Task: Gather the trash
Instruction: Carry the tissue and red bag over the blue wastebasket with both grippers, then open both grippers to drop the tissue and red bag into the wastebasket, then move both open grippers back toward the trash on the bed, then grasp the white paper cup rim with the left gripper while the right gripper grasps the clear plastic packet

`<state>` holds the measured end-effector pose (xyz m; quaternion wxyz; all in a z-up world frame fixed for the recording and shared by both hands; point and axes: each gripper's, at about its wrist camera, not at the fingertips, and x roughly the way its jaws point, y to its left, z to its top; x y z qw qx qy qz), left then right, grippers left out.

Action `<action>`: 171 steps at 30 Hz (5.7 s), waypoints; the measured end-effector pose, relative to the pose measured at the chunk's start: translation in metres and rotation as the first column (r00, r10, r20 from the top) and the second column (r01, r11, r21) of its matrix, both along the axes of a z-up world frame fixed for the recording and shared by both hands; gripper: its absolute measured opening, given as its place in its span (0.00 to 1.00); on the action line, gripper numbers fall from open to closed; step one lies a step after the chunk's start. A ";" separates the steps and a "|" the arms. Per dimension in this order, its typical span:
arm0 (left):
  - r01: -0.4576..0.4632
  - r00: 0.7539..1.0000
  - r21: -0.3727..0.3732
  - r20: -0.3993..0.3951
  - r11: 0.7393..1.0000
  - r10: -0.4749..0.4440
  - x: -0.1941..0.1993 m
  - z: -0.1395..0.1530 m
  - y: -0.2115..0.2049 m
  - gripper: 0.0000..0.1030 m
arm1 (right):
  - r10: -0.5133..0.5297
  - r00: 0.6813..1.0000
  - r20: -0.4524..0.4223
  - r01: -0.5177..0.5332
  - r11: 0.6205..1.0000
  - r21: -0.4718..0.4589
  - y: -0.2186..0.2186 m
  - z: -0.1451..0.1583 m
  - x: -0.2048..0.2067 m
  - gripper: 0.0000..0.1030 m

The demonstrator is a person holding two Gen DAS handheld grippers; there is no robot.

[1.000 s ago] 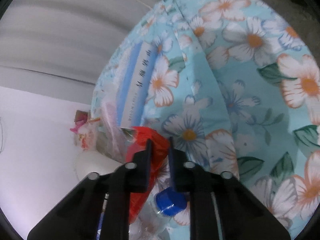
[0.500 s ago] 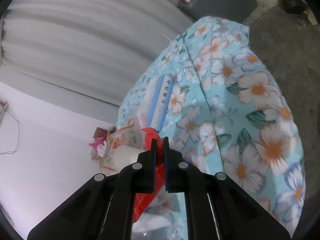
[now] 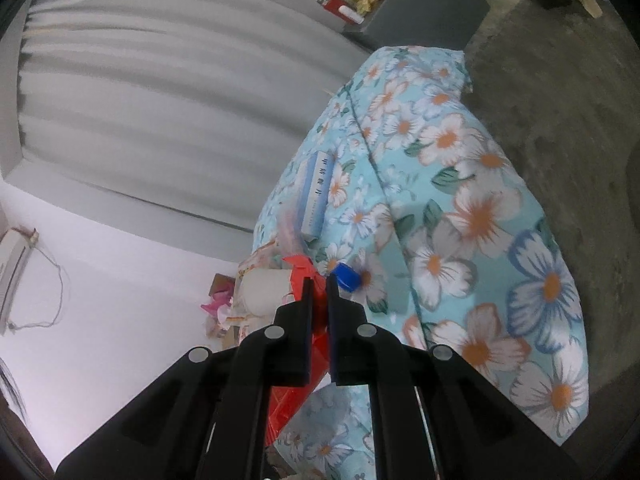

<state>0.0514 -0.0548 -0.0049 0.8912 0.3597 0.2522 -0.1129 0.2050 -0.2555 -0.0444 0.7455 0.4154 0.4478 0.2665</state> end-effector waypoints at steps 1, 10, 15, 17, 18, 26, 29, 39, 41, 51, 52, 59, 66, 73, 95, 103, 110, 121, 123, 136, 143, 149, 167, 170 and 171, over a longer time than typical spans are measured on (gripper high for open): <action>-0.003 1.000 -0.009 -0.006 1.000 0.003 0.002 0.002 0.000 0.43 | -0.001 1.000 -0.001 0.001 1.000 0.004 -0.001 -0.002 0.000 0.06; -0.073 0.997 0.089 0.001 0.993 0.073 0.012 -0.009 -0.004 0.38 | -0.001 1.000 -0.007 0.002 0.999 0.039 -0.007 -0.010 -0.003 0.06; -0.085 0.996 0.117 -0.031 0.990 0.089 0.014 -0.016 -0.002 0.18 | -0.008 1.000 -0.004 0.008 0.999 0.048 -0.010 -0.010 -0.004 0.06; -0.086 0.995 0.122 -0.033 0.989 0.091 0.013 -0.016 -0.002 0.13 | -0.007 1.000 -0.001 0.007 0.999 0.050 -0.011 -0.010 -0.006 0.06; -0.086 0.995 0.125 -0.031 0.988 0.091 0.012 -0.015 -0.001 0.11 | -0.008 1.000 0.001 0.008 0.999 0.051 -0.011 -0.009 -0.007 0.06; -0.067 0.998 0.067 -0.003 0.995 0.068 -0.002 0.009 0.003 0.01 | -0.027 0.999 0.032 0.025 0.998 0.064 -0.019 0.001 -0.019 0.06; -0.057 0.998 -0.023 -0.008 0.998 0.057 -0.002 0.032 0.008 0.00 | -0.048 0.997 0.062 0.044 0.997 0.058 -0.028 0.011 -0.026 0.06; 0.073 0.986 -0.420 -0.108 0.905 -0.130 0.047 0.112 -0.022 0.00 | -0.323 0.932 0.167 0.327 0.945 0.002 -0.122 0.048 -0.080 0.06; 0.106 0.972 -0.467 -0.137 0.878 -0.190 0.064 0.119 -0.047 0.00 | -0.402 0.897 0.185 0.415 0.909 -0.031 -0.147 0.052 -0.095 0.06; 0.106 0.817 -0.569 -0.417 0.816 -0.397 0.163 0.081 -0.234 0.00 | -0.732 0.657 0.181 0.750 0.610 -0.254 -0.257 0.026 -0.158 0.06; 0.105 0.805 -0.561 -0.437 0.821 -0.401 0.168 0.073 -0.252 0.00 | -0.744 0.647 0.169 0.756 0.597 -0.267 -0.265 0.019 -0.158 0.06; 0.089 0.710 -0.546 -0.552 0.833 -0.437 0.208 -0.004 -0.370 0.00 | -0.807 0.590 0.029 0.758 0.541 -0.365 -0.307 -0.063 -0.137 0.06; 0.153 0.664 -0.493 -0.591 0.856 -0.459 0.229 -0.070 -0.461 0.01 | -0.847 0.527 -0.063 0.770 0.508 -0.387 -0.348 -0.135 -0.113 0.08; 0.157 0.650 -0.443 -0.627 0.883 -0.430 0.240 -0.118 -0.497 0.51 | -0.836 0.514 -0.192 0.749 0.547 -0.374 -0.377 -0.208 -0.091 0.40; 0.153 0.778 -0.523 -0.459 0.839 -0.428 0.190 0.123 -0.280 0.73 | -0.736 0.676 0.029 0.707 0.638 -0.304 -0.259 -0.072 -0.093 0.68; 0.052 0.859 -0.486 -0.423 0.872 -0.287 0.151 0.150 -0.133 0.78 | -0.505 0.856 0.114 0.512 0.793 -0.331 -0.166 -0.005 -0.062 0.77; -0.155 0.921 -0.520 -0.385 0.840 -0.068 0.137 0.156 -0.003 0.78 | -0.281 0.954 0.106 0.300 0.894 -0.334 -0.087 0.012 -0.044 0.77; -0.381 0.896 -0.550 -0.419 0.743 0.149 0.141 0.135 0.116 0.80 | -0.058 0.997 0.042 0.066 0.970 -0.235 -0.014 0.004 -0.012 0.77; -0.416 0.876 -0.551 -0.455 0.724 0.157 0.144 0.120 0.130 0.80 | -0.027 0.999 0.026 0.032 0.977 -0.212 -0.002 0.001 -0.008 0.77; -0.464 0.812 -0.609 -0.582 0.643 0.035 0.160 0.043 0.155 0.69 | 0.141 0.990 0.026 -0.138 0.986 -0.093 0.053 0.015 0.053 0.77; -0.501 0.780 -0.629 -0.625 0.595 -0.005 0.168 0.021 0.167 0.58 | 0.315 0.948 -0.050 -0.315 0.949 0.011 0.114 0.010 0.105 0.76; -0.518 0.762 -0.648 -0.646 0.559 -0.044 0.172 0.010 0.176 0.45 | 0.377 0.912 -0.161 -0.387 0.921 -0.037 0.162 -0.012 0.136 0.65; -0.491 0.763 -0.686 -0.636 0.537 -0.115 0.174 0.003 0.176 0.16 | 0.405 0.869 -0.285 -0.447 0.889 -0.098 0.213 -0.044 0.157 0.36; -0.491 0.765 -0.691 -0.634 0.530 -0.118 0.173 0.003 0.177 0.09 | 0.413 0.863 -0.291 -0.453 0.888 -0.084 0.215 -0.050 0.158 0.23; -0.489 0.766 -0.694 -0.631 0.529 -0.120 0.174 0.003 0.177 0.07 | 0.413 0.863 -0.291 -0.451 0.889 -0.076 0.215 -0.051 0.158 0.22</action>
